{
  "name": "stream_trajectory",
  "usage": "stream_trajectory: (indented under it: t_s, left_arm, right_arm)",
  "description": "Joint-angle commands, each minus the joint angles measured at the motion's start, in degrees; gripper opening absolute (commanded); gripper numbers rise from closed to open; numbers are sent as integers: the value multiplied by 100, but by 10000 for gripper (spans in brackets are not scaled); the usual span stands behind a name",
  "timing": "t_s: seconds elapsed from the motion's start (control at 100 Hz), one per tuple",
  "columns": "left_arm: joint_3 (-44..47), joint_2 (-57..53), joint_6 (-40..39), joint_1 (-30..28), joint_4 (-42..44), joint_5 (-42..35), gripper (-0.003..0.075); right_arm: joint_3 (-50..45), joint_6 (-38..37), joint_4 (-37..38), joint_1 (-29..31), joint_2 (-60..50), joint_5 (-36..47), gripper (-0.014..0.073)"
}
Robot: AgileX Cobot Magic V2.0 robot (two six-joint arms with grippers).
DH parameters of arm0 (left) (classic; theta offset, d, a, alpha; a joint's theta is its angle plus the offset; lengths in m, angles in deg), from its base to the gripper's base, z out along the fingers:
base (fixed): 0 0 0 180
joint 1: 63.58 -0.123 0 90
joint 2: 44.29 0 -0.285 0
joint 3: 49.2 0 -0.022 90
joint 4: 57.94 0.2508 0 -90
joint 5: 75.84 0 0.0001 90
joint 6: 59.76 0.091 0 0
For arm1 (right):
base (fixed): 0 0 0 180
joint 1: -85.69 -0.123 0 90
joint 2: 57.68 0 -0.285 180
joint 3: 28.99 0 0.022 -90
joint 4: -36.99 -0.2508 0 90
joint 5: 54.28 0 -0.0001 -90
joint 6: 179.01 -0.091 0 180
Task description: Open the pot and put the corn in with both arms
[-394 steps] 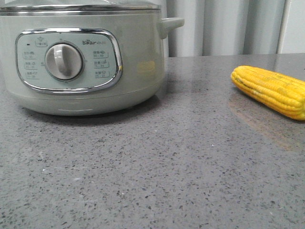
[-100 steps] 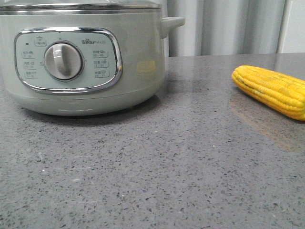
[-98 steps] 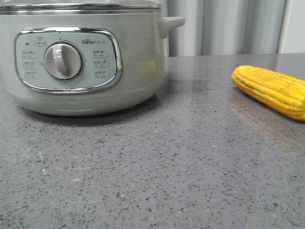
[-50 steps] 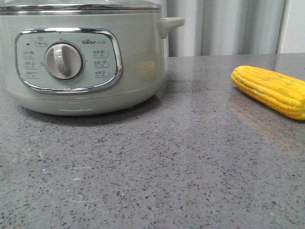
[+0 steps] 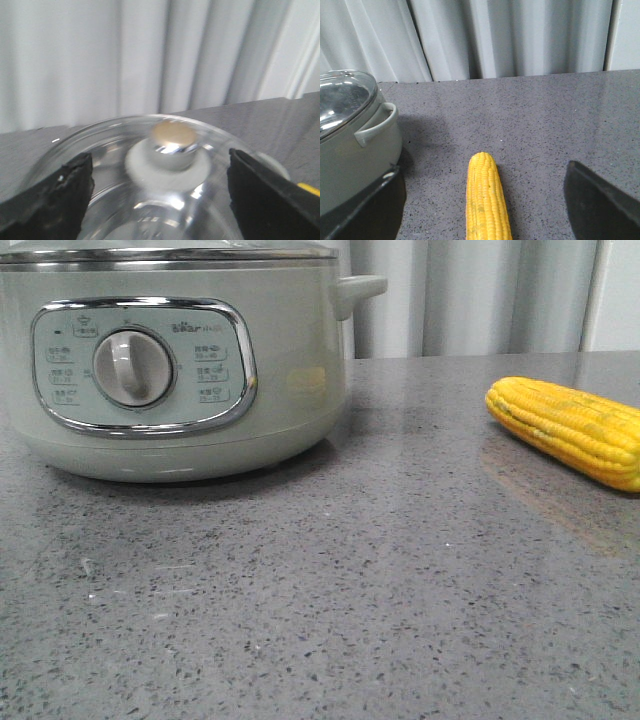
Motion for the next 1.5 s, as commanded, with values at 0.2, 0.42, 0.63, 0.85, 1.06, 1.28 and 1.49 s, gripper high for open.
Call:
stream_trajectory:
  t_s: [0.2, 0.42, 0.63, 0.85, 1.06, 1.28, 1.49]
  left_arm:
    - [-1208, 1540, 5, 239, -16, -858, 512]
    - [-1433, 2003, 5, 239, -16, -886, 440]
    - [-1433, 1968, 5, 239, -16, -1031, 104]
    - [-1513, 1625, 5, 239, -16, -1547, -9]
    - [-1732, 738, 16, -118, -16, -1497, -9]
    - [-1722, -341, 672, -1571, -16, 135, -9]
    - [-979, -980, 768, -3388, -16, 672, -9]
  right_arm:
    - [228, 16, 78, 37, 73, 500, 556]
    - [228, 16, 78, 37, 73, 500, 556]
    - [228, 16, 78, 37, 73, 427, 556]
    - [228, 16, 78, 37, 73, 428, 556]
    - [228, 16, 78, 37, 73, 449, 556]
    - [228, 16, 78, 37, 73, 449, 556]
    - [228, 16, 78, 37, 73, 439, 556]
